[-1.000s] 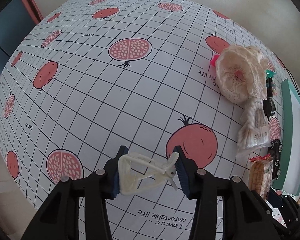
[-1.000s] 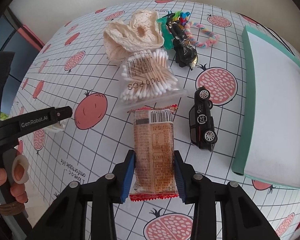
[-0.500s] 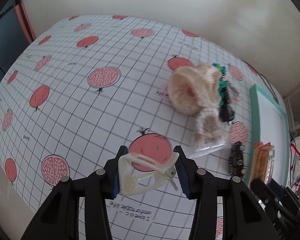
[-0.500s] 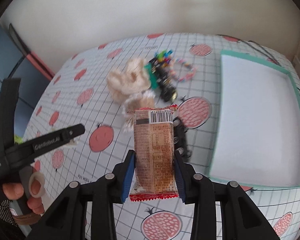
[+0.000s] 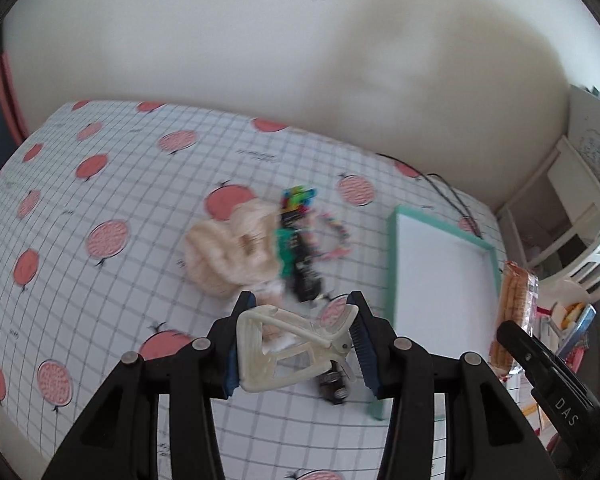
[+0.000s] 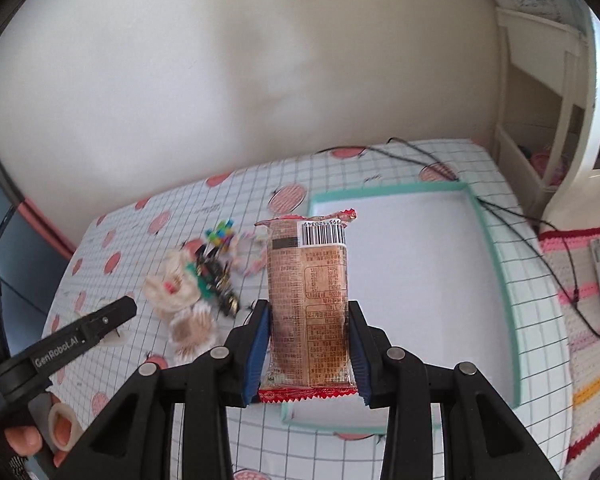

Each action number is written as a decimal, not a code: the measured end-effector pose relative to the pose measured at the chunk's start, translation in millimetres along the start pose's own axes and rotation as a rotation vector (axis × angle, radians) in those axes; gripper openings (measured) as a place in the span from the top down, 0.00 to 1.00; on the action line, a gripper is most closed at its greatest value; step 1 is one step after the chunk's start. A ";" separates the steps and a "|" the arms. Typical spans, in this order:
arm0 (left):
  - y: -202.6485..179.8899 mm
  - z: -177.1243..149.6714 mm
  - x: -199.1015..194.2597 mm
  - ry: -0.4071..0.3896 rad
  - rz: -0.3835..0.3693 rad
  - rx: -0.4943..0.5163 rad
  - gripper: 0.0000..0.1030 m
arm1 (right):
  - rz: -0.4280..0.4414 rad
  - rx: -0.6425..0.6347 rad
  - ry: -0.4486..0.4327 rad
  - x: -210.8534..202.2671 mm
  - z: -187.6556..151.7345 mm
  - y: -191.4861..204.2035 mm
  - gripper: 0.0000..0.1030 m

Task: Organize objects
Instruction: 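Carry the hair clip and snack bar over the teal-rimmed tray with both tools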

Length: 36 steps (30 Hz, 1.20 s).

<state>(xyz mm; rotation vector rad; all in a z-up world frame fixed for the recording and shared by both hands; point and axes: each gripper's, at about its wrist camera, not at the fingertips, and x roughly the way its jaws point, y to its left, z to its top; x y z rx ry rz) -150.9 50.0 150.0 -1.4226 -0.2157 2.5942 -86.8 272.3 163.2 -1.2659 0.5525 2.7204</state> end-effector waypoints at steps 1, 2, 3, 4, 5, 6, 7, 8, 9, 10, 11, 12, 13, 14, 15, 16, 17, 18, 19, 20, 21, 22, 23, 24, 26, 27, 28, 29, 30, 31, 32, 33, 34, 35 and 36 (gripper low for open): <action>-9.1 3.3 1.7 -0.003 -0.014 0.010 0.53 | -0.002 0.018 -0.013 -0.8 6.3 -5.1 0.62; -16.8 5.9 3.4 -0.005 -0.025 0.018 0.53 | -0.010 0.032 -0.020 0.5 11.9 -10.6 0.62; -25.2 8.8 5.4 -0.008 -0.039 0.029 0.53 | -0.017 0.046 -0.024 1.5 17.0 -15.5 0.62; -34.0 11.9 9.0 -0.010 -0.049 0.040 0.53 | -0.017 0.063 -0.030 3.4 21.8 -20.8 0.62; -40.7 14.7 13.1 -0.010 -0.053 0.048 0.53 | -0.013 0.080 -0.033 6.5 26.0 -26.3 0.62; -48.7 16.9 17.3 -0.012 -0.060 0.059 0.53 | -0.012 0.093 -0.032 10.4 30.3 -30.4 0.62; -54.6 18.7 21.8 -0.013 -0.062 0.066 0.53 | -0.013 0.102 -0.033 14.9 33.6 -34.9 0.62; -60.0 21.0 26.5 -0.013 -0.065 0.072 0.53 | -0.020 0.107 -0.036 19.9 36.3 -39.4 0.62; -65.8 23.3 31.6 -0.014 -0.070 0.079 0.53 | -0.028 0.108 -0.034 25.4 38.7 -43.3 0.62; -71.7 24.7 36.8 -0.015 -0.077 0.086 0.53 | -0.032 0.112 -0.029 31.0 40.8 -48.0 0.62; -78.3 26.4 43.6 -0.014 -0.084 0.091 0.53 | -0.034 0.121 -0.023 35.9 41.7 -54.6 0.62; -82.9 27.1 48.8 -0.012 -0.092 0.095 0.53 | -0.037 0.130 -0.017 41.6 43.5 -59.9 0.62; -87.9 27.4 55.5 -0.007 -0.107 0.099 0.53 | -0.047 0.137 -0.010 47.7 44.4 -65.3 0.62; -93.6 27.5 62.8 0.001 -0.116 0.105 0.53 | -0.058 0.139 -0.004 53.4 45.4 -69.9 0.62; -98.0 27.3 69.6 0.009 -0.121 0.111 0.53 | -0.067 0.137 -0.003 58.3 46.3 -73.7 0.62; -102.5 27.6 75.8 0.017 -0.125 0.116 0.53 | -0.069 0.137 0.002 63.9 47.6 -77.4 0.62; -106.6 26.9 82.8 0.025 -0.128 0.121 0.53 | -0.067 0.136 0.008 69.6 49.2 -81.4 0.62; -110.9 25.6 91.7 0.036 -0.135 0.125 0.53 | -0.070 0.135 0.014 74.2 50.1 -84.9 0.62; -113.7 24.7 98.6 0.046 -0.141 0.127 0.53 | -0.076 0.134 0.018 79.1 50.9 -88.8 0.62; -116.3 24.0 104.8 0.054 -0.145 0.128 0.53 | -0.086 0.134 0.025 84.4 51.5 -93.3 0.62; -119.6 22.4 112.1 0.062 -0.147 0.133 0.53 | -0.095 0.134 0.036 89.4 51.9 -97.4 0.62; -122.3 21.5 117.4 0.067 -0.149 0.138 0.53 | -0.102 0.135 0.046 95.0 51.9 -102.2 0.62; -125.1 20.2 123.1 0.072 -0.149 0.144 0.53 | -0.110 0.135 0.057 101.0 51.2 -106.6 0.62; -127.5 19.2 127.8 0.075 -0.149 0.150 0.53 | -0.117 0.133 0.072 106.8 50.1 -110.4 0.62; -131.9 18.0 137.8 0.081 -0.147 0.159 0.53 | -0.128 0.136 0.094 116.3 46.7 -117.0 0.62; -134.2 17.3 143.3 0.086 -0.142 0.163 0.53 | -0.131 0.138 0.103 120.5 45.3 -119.6 0.62; -135.8 16.7 147.3 0.088 -0.139 0.166 0.53 | -0.136 0.138 0.109 123.9 44.1 -121.7 0.62; -135.6 15.8 149.4 0.091 -0.140 0.168 0.53 | -0.146 0.134 0.116 127.2 43.2 -123.4 0.62; -136.8 14.7 153.1 0.095 -0.136 0.172 0.53 | -0.153 0.131 0.123 130.4 42.6 -125.0 0.62; -137.9 13.9 156.2 0.099 -0.133 0.173 0.53 | -0.152 0.135 0.127 133.3 42.3 -127.2 0.62; -139.3 13.6 160.0 0.102 -0.130 0.172 0.53 | -0.147 0.142 0.133 135.7 42.2 -128.9 0.62; -140.7 13.6 163.2 0.102 -0.125 0.175 0.53 | -0.144 0.145 0.136 138.3 42.0 -130.4 0.62; -141.5 12.6 166.0 0.101 -0.119 0.182 0.53 | -0.148 0.143 0.141 140.8 41.9 -131.0 0.62; -142.2 12.0 168.7 0.101 -0.110 0.186 0.53 | -0.154 0.137 0.146 143.4 41.6 -131.0 0.62; -142.3 11.3 171.8 0.104 -0.103 0.190 0.53 | -0.158 0.132 0.151 145.6 41.0 -130.7 0.62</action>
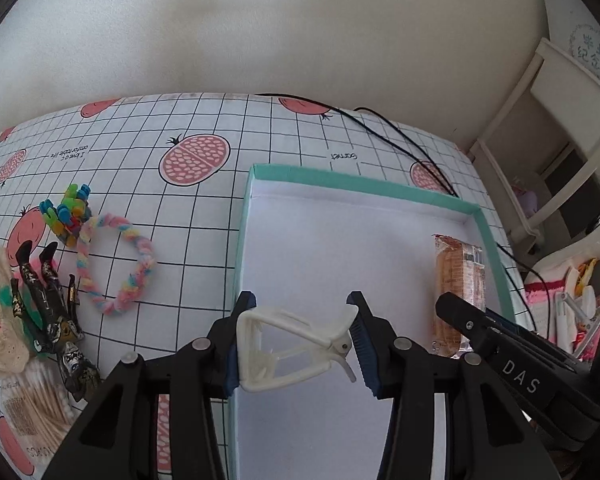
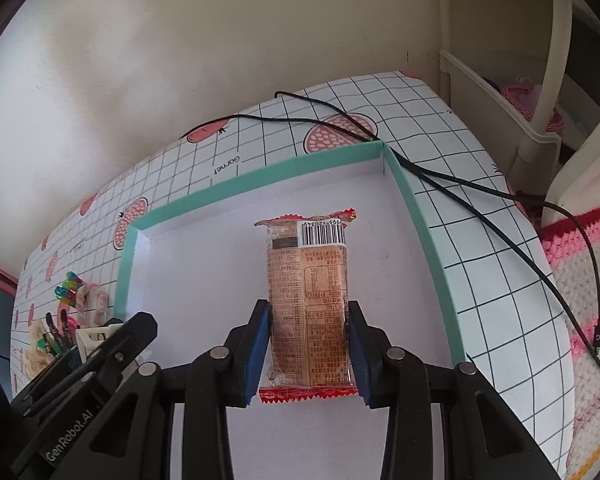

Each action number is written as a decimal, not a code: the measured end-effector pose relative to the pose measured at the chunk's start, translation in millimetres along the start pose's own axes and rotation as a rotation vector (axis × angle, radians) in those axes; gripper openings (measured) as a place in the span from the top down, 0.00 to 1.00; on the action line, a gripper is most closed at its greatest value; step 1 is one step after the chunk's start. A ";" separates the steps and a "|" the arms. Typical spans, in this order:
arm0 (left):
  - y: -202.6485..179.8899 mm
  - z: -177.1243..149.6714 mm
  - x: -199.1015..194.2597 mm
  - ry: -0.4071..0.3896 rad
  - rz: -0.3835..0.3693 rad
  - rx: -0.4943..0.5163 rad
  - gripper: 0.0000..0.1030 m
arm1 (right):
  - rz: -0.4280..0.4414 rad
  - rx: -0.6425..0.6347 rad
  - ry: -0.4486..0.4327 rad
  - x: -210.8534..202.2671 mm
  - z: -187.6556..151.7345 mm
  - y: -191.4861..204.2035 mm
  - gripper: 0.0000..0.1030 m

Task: Organize objects
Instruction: 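Carry the hair clip and snack bar over the teal-rimmed tray with both tools, then open the left tool to drop the hair clip while the right tool releases the snack bar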

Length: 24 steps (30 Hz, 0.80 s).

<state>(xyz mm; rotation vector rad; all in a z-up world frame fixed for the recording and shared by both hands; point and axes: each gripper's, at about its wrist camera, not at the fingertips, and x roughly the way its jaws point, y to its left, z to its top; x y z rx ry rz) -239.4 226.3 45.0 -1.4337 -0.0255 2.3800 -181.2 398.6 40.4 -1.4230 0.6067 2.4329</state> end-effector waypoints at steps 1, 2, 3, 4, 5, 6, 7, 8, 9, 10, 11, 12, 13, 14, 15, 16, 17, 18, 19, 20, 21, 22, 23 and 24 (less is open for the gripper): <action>-1.2 -0.1 0.0 -0.014 0.002 0.008 0.53 | -0.002 -0.004 0.002 1.9 -0.4 0.3 0.62; -2.4 -0.3 0.9 -0.012 0.009 0.015 0.53 | -0.004 -0.006 0.004 3.6 -0.4 0.4 0.62; -3.2 0.3 1.3 -0.013 0.014 0.021 0.53 | -0.006 -0.009 0.001 3.8 -0.2 0.5 0.62; -3.7 0.4 1.6 -0.014 0.015 0.021 0.53 | -0.007 -0.009 0.003 4.0 -0.1 0.8 0.62; -4.2 0.4 2.0 -0.015 0.016 0.021 0.53 | -0.008 -0.011 0.004 3.7 -0.3 1.5 0.62; -4.5 0.0 1.5 -0.014 0.020 0.024 0.53 | -0.009 -0.013 0.004 3.9 -0.6 1.7 0.62; -5.8 0.0 1.8 -0.014 0.022 0.029 0.53 | -0.010 -0.014 0.003 4.1 -0.4 2.0 0.62; -7.1 -0.4 2.4 -0.012 0.023 0.033 0.53 | -0.013 -0.013 0.003 4.2 -0.5 1.9 0.62; -8.7 0.0 3.4 -0.012 0.023 0.036 0.53 | -0.014 -0.013 0.004 4.2 -0.2 2.0 0.61; -9.1 -0.3 3.8 -0.010 0.021 0.036 0.53 | -0.019 -0.013 0.004 3.8 -0.1 2.1 0.61; -8.9 -0.5 4.0 -0.007 0.017 0.033 0.53 | -0.026 -0.012 0.005 3.8 0.4 2.2 0.61; -9.1 -0.4 4.9 -0.002 0.014 0.032 0.53 | -0.030 -0.012 0.005 3.6 0.6 2.1 0.61; -9.4 -0.6 5.3 0.000 0.012 0.032 0.53 | -0.030 -0.012 0.006 3.6 1.0 1.7 0.61; -9.4 -0.7 5.5 0.001 0.012 0.032 0.53 | -0.029 -0.011 0.008 3.5 1.3 1.3 0.61; -9.6 -0.8 5.8 0.003 0.010 0.030 0.53 | -0.027 -0.010 0.009 3.4 1.7 0.8 0.61; -10.0 -1.1 5.8 0.005 0.005 0.028 0.53 | -0.027 -0.009 0.010 3.2 2.0 0.3 0.59; -10.3 -1.0 5.9 0.006 0.005 0.029 0.53 | -0.029 -0.008 0.011 3.0 2.3 -0.3 0.58; -11.0 -1.1 6.1 0.007 0.007 0.030 0.52 | -0.029 -0.006 0.010 2.8 2.5 -0.8 0.55; -11.7 -1.0 6.3 0.007 0.006 0.030 0.52 | -0.028 -0.003 0.010 2.4 2.7 -1.2 0.55; -12.3 -0.9 6.3 0.008 0.008 0.030 0.52 | -0.027 0.000 0.011 1.9 3.1 -1.7 0.55; -12.6 -0.9 6.3 0.009 0.008 0.029 0.52 | -0.027 0.002 0.011 1.1 3.6 -1.7 0.55; -13.0 -0.9 5.8 0.010 0.005 0.029 0.51 | -0.024 0.001 0.008 -0.2 4.2 -1.5 0.55; -13.6 -0.9 5.2 0.010 0.002 0.029 0.51 | -0.021 -0.003 0.003 -2.3 4.8 -0.9 0.55; -14.5 -0.6 4.7 0.010 0.000 0.030 0.51 | -0.020 -0.007 0.000 -4.0 5.5 -0.2 0.55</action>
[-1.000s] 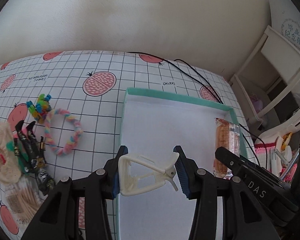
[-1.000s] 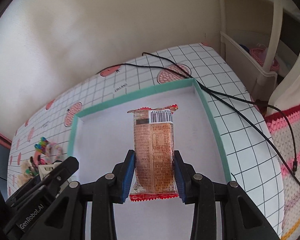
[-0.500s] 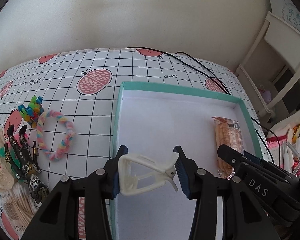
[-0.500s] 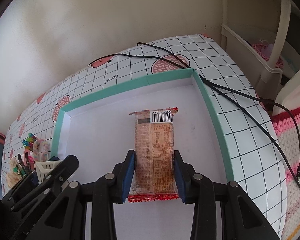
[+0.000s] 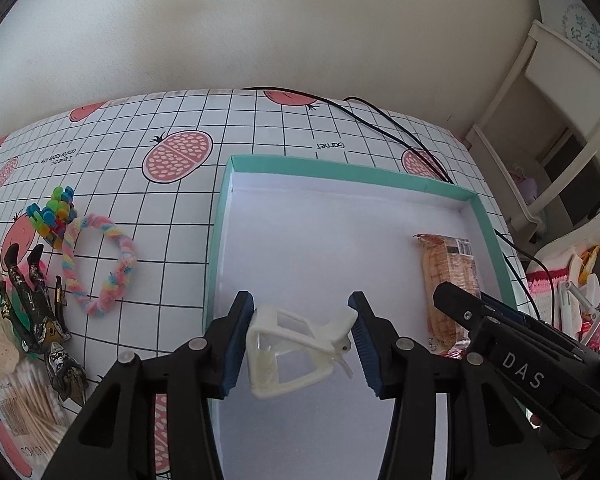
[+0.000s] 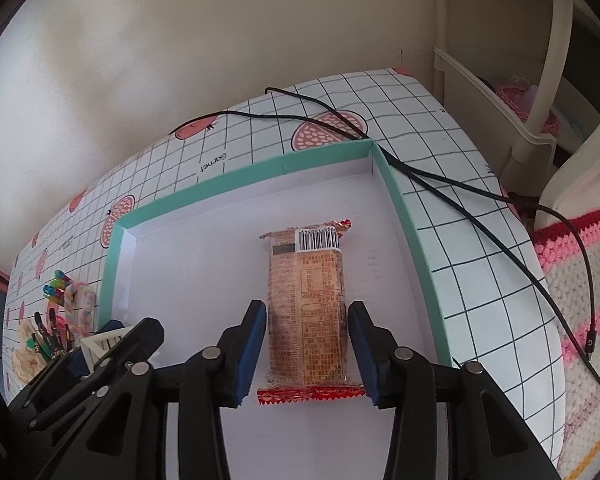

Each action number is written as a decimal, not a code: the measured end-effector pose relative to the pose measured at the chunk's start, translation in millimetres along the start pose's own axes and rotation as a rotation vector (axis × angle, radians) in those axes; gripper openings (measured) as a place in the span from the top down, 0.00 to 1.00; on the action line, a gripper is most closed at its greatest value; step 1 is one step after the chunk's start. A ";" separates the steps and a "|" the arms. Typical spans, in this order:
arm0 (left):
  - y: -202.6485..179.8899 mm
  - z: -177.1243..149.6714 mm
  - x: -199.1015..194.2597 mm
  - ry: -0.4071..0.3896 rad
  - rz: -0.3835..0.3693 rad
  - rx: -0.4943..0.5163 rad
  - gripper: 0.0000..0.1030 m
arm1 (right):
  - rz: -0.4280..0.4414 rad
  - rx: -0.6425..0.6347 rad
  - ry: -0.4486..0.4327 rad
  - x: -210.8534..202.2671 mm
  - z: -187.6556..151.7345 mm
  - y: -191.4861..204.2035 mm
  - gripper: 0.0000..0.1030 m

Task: Organize objects
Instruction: 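Open the left tool to drop the hair clip while the right tool releases the snack bar, then move both tools back toward the cotton swab bag and black toy car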

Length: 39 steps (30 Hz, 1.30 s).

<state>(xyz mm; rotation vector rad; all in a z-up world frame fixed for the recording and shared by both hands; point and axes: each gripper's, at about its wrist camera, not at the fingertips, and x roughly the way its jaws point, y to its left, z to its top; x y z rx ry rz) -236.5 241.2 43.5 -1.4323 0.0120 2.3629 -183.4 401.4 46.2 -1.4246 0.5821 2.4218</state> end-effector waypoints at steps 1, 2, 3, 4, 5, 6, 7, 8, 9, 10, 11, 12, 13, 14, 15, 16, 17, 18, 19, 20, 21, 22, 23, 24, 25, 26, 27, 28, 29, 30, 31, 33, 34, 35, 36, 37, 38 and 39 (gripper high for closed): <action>-0.9 0.4 -0.9 0.000 -0.004 0.001 0.49 | 0.001 -0.002 -0.004 -2.1 0.9 0.5 0.55; -1.6 0.9 -2.0 -0.001 -0.007 0.003 0.47 | 0.002 -0.002 -0.009 -4.7 1.9 1.1 0.55; -2.8 1.6 -3.7 -0.004 -0.011 0.005 0.47 | 0.004 -0.002 -0.013 -7.2 2.8 1.4 0.55; -3.6 2.2 -5.4 -0.008 -0.012 0.005 0.47 | 0.007 -0.001 -0.019 -10.0 3.9 1.8 0.55; -4.4 3.0 -7.4 -0.012 -0.013 0.005 0.47 | 0.011 -0.002 -0.026 -13.3 5.2 2.0 0.55; -5.3 4.2 -9.1 -0.015 -0.016 0.005 0.47 | 0.013 -0.003 -0.031 -16.4 6.2 2.2 0.55; -5.8 4.9 -11.0 -0.017 -0.018 0.006 0.47 | 0.015 -0.004 -0.037 -19.5 6.8 2.2 0.55; -6.2 5.8 -12.8 -0.020 -0.016 0.006 0.47 | 0.016 -0.003 -0.043 -22.7 7.9 1.9 0.55; -6.2 6.6 -15.5 -0.025 -0.016 0.005 0.47 | 0.017 -0.001 -0.048 -25.2 9.1 1.3 0.55; -5.9 7.9 -17.7 -0.030 -0.018 0.002 0.47 | 0.019 0.002 -0.053 -27.9 10.4 0.7 0.55; -5.2 8.9 -20.2 -0.036 -0.020 -0.001 0.47 | 0.020 0.003 -0.059 -30.8 11.6 0.0 0.55; -4.1 10.3 -23.6 -0.045 -0.016 -0.005 0.47 | 0.022 0.003 -0.064 -33.5 12.3 -0.1 0.55; -3.2 11.3 -26.0 -0.051 -0.008 -0.007 0.47 | 0.023 0.001 -0.068 -36.1 12.5 0.1 0.55; -2.2 12.7 -28.7 -0.057 -0.001 -0.007 0.47 | 0.024 -0.003 -0.072 -38.1 13.1 0.4 0.55; -0.9 13.9 -31.2 -0.064 0.005 -0.009 0.47 | 0.023 -0.005 -0.073 -39.0 13.1 0.8 0.55; 0.7 15.0 -33.6 -0.070 0.009 -0.011 0.47 | 0.022 -0.006 -0.071 -38.8 13.2 0.9 0.55; 2.8 16.0 -34.9 -0.073 0.015 -0.017 0.47 | 0.021 -0.009 -0.066 -37.6 12.7 1.4 0.55; 5.1 16.7 -36.2 -0.076 0.022 -0.025 0.46 | 0.020 -0.013 -0.059 -36.0 12.0 1.9 0.55; 7.3 16.9 -37.0 -0.078 0.028 -0.032 0.46 | 0.018 -0.020 -0.050 -33.6 11.3 3.3 0.55; 9.4 17.1 -37.5 -0.079 0.035 -0.037 0.45 | 0.016 -0.028 -0.045 -31.8 9.8 4.5 0.55; 11.0 17.1 -37.0 -0.076 0.045 -0.041 0.44 | 0.011 -0.035 -0.040 -29.7 8.8 5.8 0.55; 12.9 17.0 -36.0 -0.074 0.055 -0.045 0.44 | 0.003 -0.041 -0.035 -27.9 8.1 7.2 0.55; 14.4 16.9 -34.9 -0.072 0.062 -0.047 0.44 | -0.003 -0.045 -0.033 -26.4 7.2 8.0 0.55; 16.8 16.5 -33.6 -0.068 0.072 -0.052 0.44 | -0.005 -0.048 -0.033 -25.6 6.7 8.6 0.53; 18.6 16.3 -32.5 -0.066 0.082 -0.057 0.43 | -0.006 -0.051 -0.033 -25.0 6.6 9.2 0.49; 20.9 16.3 -31.1 -0.067 0.092 -0.062 0.40 | -0.007 -0.055 -0.035 -24.7 6.4 9.9 0.47; 23.4 16.4 -30.3 -0.068 0.101 -0.067 0.39 | -0.010 -0.060 -0.035 -24.7 6.0 10.7 0.43; 25.2 16.2 -30.2 -0.069 0.107 -0.073 0.37 | -0.012 -0.064 -0.036 -24.6 6.0 11.3 0.40; 27.3 15.2 -30.7 -0.073 0.112 -0.080 0.36 | -0.014 -0.068 -0.039 -24.9 5.9 11.9 0.39; 29.8 15.4 -30.7 -0.077 0.120 -0.087 0.36 | -0.015 -0.071 -0.040 -25.0 5.9 12.2 0.37; 31.3 15.8 -30.8 -0.080 0.126 -0.092 0.31 | -0.014 -0.072 -0.042 -24.9 5.7 12.5 0.35; 35.2 16.7 -31.3 -0.088 0.131 -0.105 0.18 | -0.017 -0.074 -0.044 -24.9 5.5 12.9 0.28; 36.9 17.0 -31.9 -0.092 0.131 -0.111 0.16 | -0.020 -0.075 -0.047 -25.0 5.4 13.1 0.26; 38.4 17.4 -32.2 -0.092 0.133 -0.115 0.16 | -0.020 -0.077 -0.048 -25.0 5.4 13.6 0.26; 39.6 17.3 -32.3 -0.093 0.134 -0.119 0.16 | -0.021 -0.079 -0.048 -24.8 5.4 14.0 0.26; 41.1 17.5 -32.8 -0.096 0.132 -0.122 0.12 | -0.023 -0.081 -0.048 -24.7 5.0 14.6 0.24; 41.3 17.3 -32.8 -0.098 0.133 -0.123 0.08 | -0.025 -0.083 -0.048 -24.5 4.7 15.1 0.22; 41.8 17.2 -33.7 -0.103 0.135 -0.124 0.07 | -0.025 -0.085 -0.049 -24.1 4.6 15.4 0.18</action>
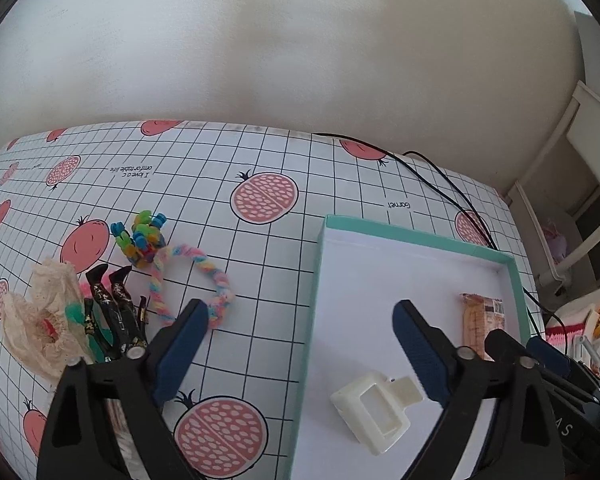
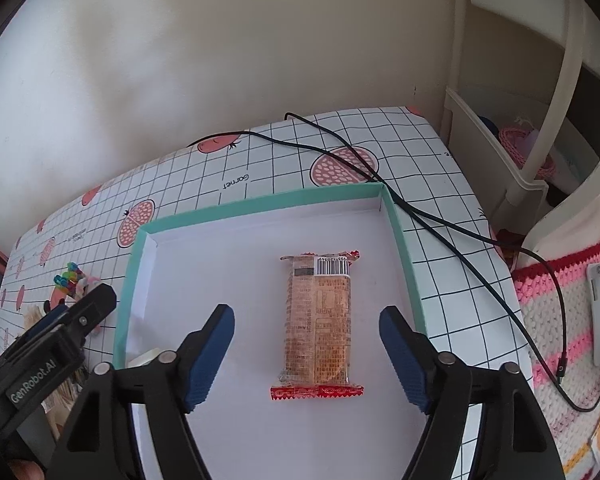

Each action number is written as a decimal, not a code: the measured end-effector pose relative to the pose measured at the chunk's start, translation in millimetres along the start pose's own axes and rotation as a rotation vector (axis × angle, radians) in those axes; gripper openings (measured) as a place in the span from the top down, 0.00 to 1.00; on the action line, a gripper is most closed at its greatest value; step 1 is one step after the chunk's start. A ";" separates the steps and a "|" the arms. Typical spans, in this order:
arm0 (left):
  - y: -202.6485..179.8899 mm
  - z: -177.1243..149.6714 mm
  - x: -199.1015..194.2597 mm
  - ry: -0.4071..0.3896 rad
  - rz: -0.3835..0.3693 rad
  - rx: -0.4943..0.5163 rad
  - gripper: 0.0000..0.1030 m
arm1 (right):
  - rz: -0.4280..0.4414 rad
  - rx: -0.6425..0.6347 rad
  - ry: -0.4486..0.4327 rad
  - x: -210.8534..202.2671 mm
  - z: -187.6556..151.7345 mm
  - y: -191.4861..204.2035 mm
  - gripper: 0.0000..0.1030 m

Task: Organize objects
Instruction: 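Move both tools back toward the cotton swab bag and black toy car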

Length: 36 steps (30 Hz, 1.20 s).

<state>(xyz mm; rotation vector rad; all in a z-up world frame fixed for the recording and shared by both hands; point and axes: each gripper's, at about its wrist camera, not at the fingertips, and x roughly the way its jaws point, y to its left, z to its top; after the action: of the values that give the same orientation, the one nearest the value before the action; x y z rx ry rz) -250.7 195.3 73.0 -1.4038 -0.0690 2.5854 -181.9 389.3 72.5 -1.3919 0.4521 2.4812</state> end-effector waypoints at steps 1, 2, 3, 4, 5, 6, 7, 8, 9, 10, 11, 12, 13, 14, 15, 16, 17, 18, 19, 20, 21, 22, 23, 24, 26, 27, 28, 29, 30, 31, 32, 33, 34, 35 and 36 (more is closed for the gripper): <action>0.7 0.4 -0.7 -0.007 0.001 -0.003 0.05 | 0.000 -0.001 -0.001 0.0 -0.2 0.2 0.13; 1.4 0.7 -1.3 -0.013 0.005 -0.008 0.03 | -0.001 0.000 -0.003 0.0 -0.1 0.4 0.12; 3.0 1.2 -2.2 -0.019 0.008 -0.017 0.02 | -0.001 0.000 -0.006 -0.3 0.0 0.5 0.10; 4.3 1.7 -2.5 -0.022 0.012 -0.024 0.00 | -0.001 0.000 -0.008 -0.8 -0.3 0.7 0.05; 5.2 2.2 -2.9 -0.024 0.012 -0.026 0.00 | -0.001 0.001 -0.013 -1.5 -0.1 1.0 0.03; 5.5 2.5 -3.2 -0.025 0.012 -0.026 0.00 | -0.001 0.000 -0.018 -2.2 0.0 1.3 0.00; 5.8 2.6 -3.7 -0.028 0.014 -0.026 0.00 | -0.001 -0.001 -0.022 -2.9 0.3 1.6 0.00; 6.0 2.8 -4.4 -0.030 0.014 -0.027 0.00 | -0.002 -0.001 -0.025 -3.6 0.5 1.9 0.00; 6.4 3.3 -5.0 -0.034 0.012 -0.029 0.00 | -0.003 -0.001 -0.026 -4.0 0.7 2.3 0.00; 6.8 3.8 -6.0 -0.037 0.009 -0.031 0.00 | -0.004 0.002 -0.027 -4.5 0.6 2.3 0.00; 7.3 4.4 -6.9 -0.040 0.007 -0.034 0.00 | -0.002 0.003 -0.027 -4.6 0.9 2.5 0.00; 7.9 4.9 -8.1 -0.043 0.004 -0.036 0.00 | 0.000 0.002 -0.026 -4.9 1.1 2.9 0.00; 8.4 5.6 -9.7 -0.045 0.000 -0.036 0.00 | 0.001 0.001 -0.025 -5.4 1.3 3.5 0.00; 8.6 6.5 -10.8 -0.046 -0.002 -0.036 0.00 | 0.003 -0.001 -0.025 -6.7 1.7 4.6 0.00; 9.2 7.0 -13.2 -0.048 -0.003 -0.035 0.00 | 0.004 -0.003 -0.027 -8.6 2.2 5.4 0.00; 10.2 7.8 -16.6 -0.050 -0.003 -0.034 0.00 | 0.007 -0.003 -0.028 -11.1 2.9 6.7 0.00; 11.2 8.5 -19.9 -0.051 -0.004 -0.031 0.00 | 0.013 -0.004 -0.034 -14.9 3.8 8.5 0.00; 13.7 9.3 -25.1 -0.051 -0.004 -0.027 0.00 | 0.022 -0.004 -0.042 -18.8 4.9 10.2 0.00; 16.2 9.8 -30.1 -0.051 -0.003 -0.022 0.00 | 0.033 -0.007 -0.047 -22.7 6.3 12.6 0.00; 19.3 10.5 -35.8 -0.052 -0.002 -0.019 0.00 | 0.048 -0.012 -0.053 -27.8 7.5 15.5 0.00; 23.6 11.2 -42.5 -0.056 -0.002 -0.017 0.00 | 0.060 -0.019 -0.059 -32.6 8.4 18.6 0.00; 28.7 12.0 -49.7 -0.059 -0.001 -0.017 0.00 | 0.070 -0.029 -0.065 -38.3 9.3 22.3 0.00; 34.5 13.1 -56.8 -0.060 0.001 -0.019 0.00 | 0.080 -0.044 -0.075 -45.6 10.7 27.1 0.00; 40.6 13.6 -64.2 -0.060 0.004 -0.025 0.00 | 0.086 -0.056 -0.086 -52.3 11.7 31.3 0.00; 52.8 15.1 -79.7 -0.064 0.011 -0.038 0.00 | 0.103 -0.078 -0.110 -66.8 12.7 40.2 0.00; 58.6 15.8 -87.1 -0.067 0.014 -0.046 0.00 | 0.113 -0.083 -0.116 -72.6 12.9 43.3 0.00; 64.4 16.0 -95.4 -0.071 0.018 -0.052 0.00 | 0.123 -0.090 -0.122 -78.5 12.8 47.3 0.00; 69.2 16.2 -101.9 -0.073 0.024 -0.055 0.00 | 0.135 -0.100 -0.127 -83.9 12.5 51.4 0.00; 74.5 15.8 -109.2 -0.079 0.032 -0.057 0.00 | 0.146 -0.111 -0.134 -89.3 11.9 56.3 0.00; 80.2 15.0 -115.5 -0.084 0.038 -0.062 0.00 | 0.155 -0.122 -0.142 -94.3 10.9 60.7 0.00; 86.4 14.1 -120.5 -0.085 0.043 -0.069 0.00 | 0.165 -0.136 -0.149 -99.6 9.0 65.6 0.00; 93.5 12.4 -127.2 -0.083 0.046 -0.079 0.00 | 0.174 -0.148 -0.151 -103.9 6.7 69.9 0.00; 99.6 10.7 -131.8 -0.082 0.044 -0.088 0.00 | 0.185 -0.161 -0.154 -107.9 4.5 73.9 0.00; 105.5 8.5 -136.5 -0.082 0.046 -0.098 0.00 | 0.196 -0.175 -0.157 -111.8 1.6 78.3 0.00; 111.7 5.5 -141.3 -0.086 0.052 -0.106 0.00 | 0.200 -0.185 -0.157 -114.3 -1.1 82.1 0.00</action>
<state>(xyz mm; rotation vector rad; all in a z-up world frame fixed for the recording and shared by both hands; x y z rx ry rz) -197.4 58.6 177.5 -1.3446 -0.1873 2.7218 -153.6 305.1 181.7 -1.2560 0.3507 2.8323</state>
